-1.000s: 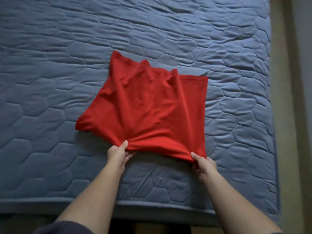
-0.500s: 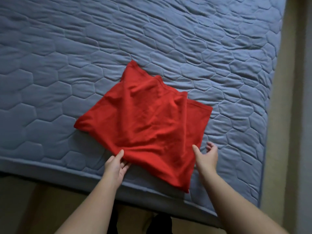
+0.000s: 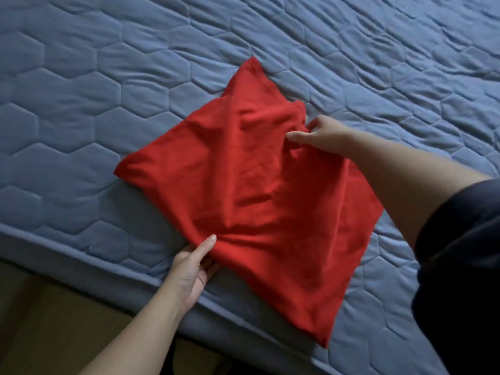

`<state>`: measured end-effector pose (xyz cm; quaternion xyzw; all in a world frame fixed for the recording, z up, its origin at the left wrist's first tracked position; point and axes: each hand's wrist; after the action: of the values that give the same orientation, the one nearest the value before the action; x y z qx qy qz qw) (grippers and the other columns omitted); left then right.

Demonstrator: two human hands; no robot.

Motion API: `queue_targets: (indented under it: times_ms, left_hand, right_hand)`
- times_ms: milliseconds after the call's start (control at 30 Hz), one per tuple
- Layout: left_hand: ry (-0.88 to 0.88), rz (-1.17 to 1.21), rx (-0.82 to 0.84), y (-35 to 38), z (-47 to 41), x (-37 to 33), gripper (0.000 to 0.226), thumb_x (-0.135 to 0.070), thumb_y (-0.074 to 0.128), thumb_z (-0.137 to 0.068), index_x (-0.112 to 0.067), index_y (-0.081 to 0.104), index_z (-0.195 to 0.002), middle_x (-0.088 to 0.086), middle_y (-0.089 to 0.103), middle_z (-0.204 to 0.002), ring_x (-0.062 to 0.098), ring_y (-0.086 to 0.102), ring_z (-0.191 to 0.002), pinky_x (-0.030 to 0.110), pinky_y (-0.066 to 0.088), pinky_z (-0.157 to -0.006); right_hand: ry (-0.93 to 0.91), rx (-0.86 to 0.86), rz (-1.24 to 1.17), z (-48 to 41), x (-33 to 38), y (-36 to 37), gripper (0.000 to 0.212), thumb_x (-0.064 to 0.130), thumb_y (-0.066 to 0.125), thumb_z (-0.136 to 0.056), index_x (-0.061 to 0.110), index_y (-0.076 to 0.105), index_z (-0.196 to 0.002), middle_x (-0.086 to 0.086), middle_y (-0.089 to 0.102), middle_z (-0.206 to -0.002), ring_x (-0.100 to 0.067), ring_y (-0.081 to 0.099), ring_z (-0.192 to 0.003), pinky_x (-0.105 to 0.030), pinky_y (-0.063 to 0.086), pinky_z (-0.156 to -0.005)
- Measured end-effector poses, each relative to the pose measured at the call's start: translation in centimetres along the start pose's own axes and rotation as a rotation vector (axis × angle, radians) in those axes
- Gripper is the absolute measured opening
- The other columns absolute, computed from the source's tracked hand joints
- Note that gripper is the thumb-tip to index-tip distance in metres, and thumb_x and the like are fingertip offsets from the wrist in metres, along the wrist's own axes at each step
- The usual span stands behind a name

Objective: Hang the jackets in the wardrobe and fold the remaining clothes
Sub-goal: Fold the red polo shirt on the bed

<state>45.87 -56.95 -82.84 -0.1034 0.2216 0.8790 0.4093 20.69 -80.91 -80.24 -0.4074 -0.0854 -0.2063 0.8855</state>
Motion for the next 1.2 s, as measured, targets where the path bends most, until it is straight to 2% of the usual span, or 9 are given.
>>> queue_targets:
  times_ms: [100, 200, 400, 500, 600, 700, 900, 1067, 1200]
  left_hand:
    - [-0.067, -0.015, 0.082, 0.2, 0.5, -0.2, 0.026, -0.013, 0.065, -0.072, -0.012, 0.065, -0.099, 0.006, 0.074, -0.086, 0.013, 0.071, -0.072, 0.026, 0.058, -0.060]
    - [-0.123, -0.034, 0.101, 1.0, 1.2, -0.3, 0.027, -0.012, 0.066, -0.074, -0.006, 0.066, -0.100, 0.010, 0.074, -0.091, 0.016, 0.071, -0.075, 0.027, 0.059, -0.065]
    - [-0.092, -0.087, 0.111, 2.9, 4.5, -4.7, 0.022, -0.012, 0.061, -0.081, -0.007, 0.066, -0.102, 0.009, 0.074, -0.096, 0.015, 0.071, -0.079, 0.029, 0.059, -0.068]
    - [0.020, -0.149, 0.129, 5.3, 6.5, -10.9, 0.031, -0.018, 0.059, -0.081, -0.004, 0.065, -0.108, 0.008, 0.073, -0.101, 0.013, 0.070, -0.085, 0.024, 0.058, -0.071]
    - [0.164, -0.298, 0.138, 10.2, 8.2, -18.7, 0.018, -0.017, 0.050, -0.094, -0.009, 0.066, -0.097, -0.001, 0.075, -0.080, 0.007, 0.068, -0.067, 0.020, 0.054, -0.061]
    - [0.303, -0.437, 0.121, 16.4, 10.2, -26.4, 0.020, -0.020, 0.048, -0.097, -0.015, 0.060, -0.082, -0.007, 0.067, -0.063, 0.006, 0.059, -0.057, 0.025, 0.042, -0.062]
    - [0.589, -0.499, 0.051, 25.7, 13.3, -34.4, 0.021, -0.022, 0.052, -0.094, -0.020, 0.054, -0.073, -0.005, 0.053, -0.073, 0.005, 0.049, -0.065, 0.025, 0.040, -0.065]
    - [0.740, -0.693, 0.016, 22.5, 10.5, -31.6, 0.016, -0.010, 0.057, -0.090, -0.023, 0.064, -0.083, -0.017, 0.060, -0.062, -0.011, 0.054, -0.051, 0.005, 0.038, -0.049]
    - [0.522, -0.989, -0.091, 13.3, 4.4, -24.1, 0.014, -0.008, 0.060, -0.089, -0.006, 0.069, -0.098, 0.004, 0.065, -0.078, 0.018, 0.054, -0.082, 0.026, 0.039, -0.068]
  right_hand:
    - [0.121, 0.230, -0.020, 0.7, 0.3, -0.5, 0.070, 0.075, 0.071, -0.053, 0.020, 0.060, -0.095, 0.004, 0.064, -0.084, -0.017, 0.063, -0.078, -0.026, 0.045, -0.068]
    - [0.258, 0.446, -0.206, 2.1, 0.4, -1.1, 0.060, 0.043, 0.084, -0.056, 0.017, 0.063, -0.106, -0.004, 0.074, -0.091, -0.020, 0.071, -0.081, -0.031, 0.056, -0.073]
    - [0.289, 0.457, -0.588, 6.2, 0.3, -5.0, 0.047, 0.026, 0.081, -0.054, 0.009, 0.070, -0.095, -0.012, 0.074, -0.083, -0.020, 0.072, -0.067, -0.039, 0.061, -0.066]
    - [0.253, 0.394, -0.775, 8.8, 1.2, -9.0, 0.039, 0.026, 0.079, -0.058, 0.010, 0.070, -0.091, -0.009, 0.074, -0.081, -0.017, 0.071, -0.066, -0.033, 0.060, -0.062]
    - [0.175, 0.238, -0.897, 11.2, 3.5, -14.5, 0.033, 0.025, 0.073, -0.067, 0.010, 0.067, -0.096, -0.004, 0.075, -0.081, -0.013, 0.071, -0.070, -0.025, 0.059, -0.062]
    - [0.059, 0.019, -1.067, 13.4, 6.1, -20.4, 0.005, 0.010, 0.065, -0.084, 0.008, 0.064, -0.089, -0.001, 0.072, -0.066, -0.009, 0.068, -0.057, -0.019, 0.055, -0.054]
    - [-0.126, -0.191, -1.175, 17.1, 7.7, -27.9, 0.020, -0.002, 0.058, -0.085, 0.010, 0.063, -0.100, -0.001, 0.069, -0.074, -0.011, 0.063, -0.064, -0.021, 0.050, -0.060]
    - [-0.012, -0.233, -0.989, 18.0, 3.7, -21.4, 0.023, -0.001, 0.067, -0.080, 0.014, 0.064, -0.097, -0.001, 0.069, -0.088, -0.010, 0.062, -0.077, -0.021, 0.046, -0.068]
    - [0.142, -0.119, -0.808, 18.6, -1.8, -7.3, 0.024, 0.000, 0.075, -0.076, 0.007, 0.069, -0.098, -0.009, 0.067, -0.094, -0.012, 0.059, -0.081, -0.019, 0.047, -0.075]
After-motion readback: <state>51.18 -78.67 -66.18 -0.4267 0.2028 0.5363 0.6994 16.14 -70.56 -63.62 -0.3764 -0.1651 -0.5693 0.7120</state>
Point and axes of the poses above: each hand's wrist, its own z-axis away from the middle knuckle, its own y-axis out of the palm, x = y × z
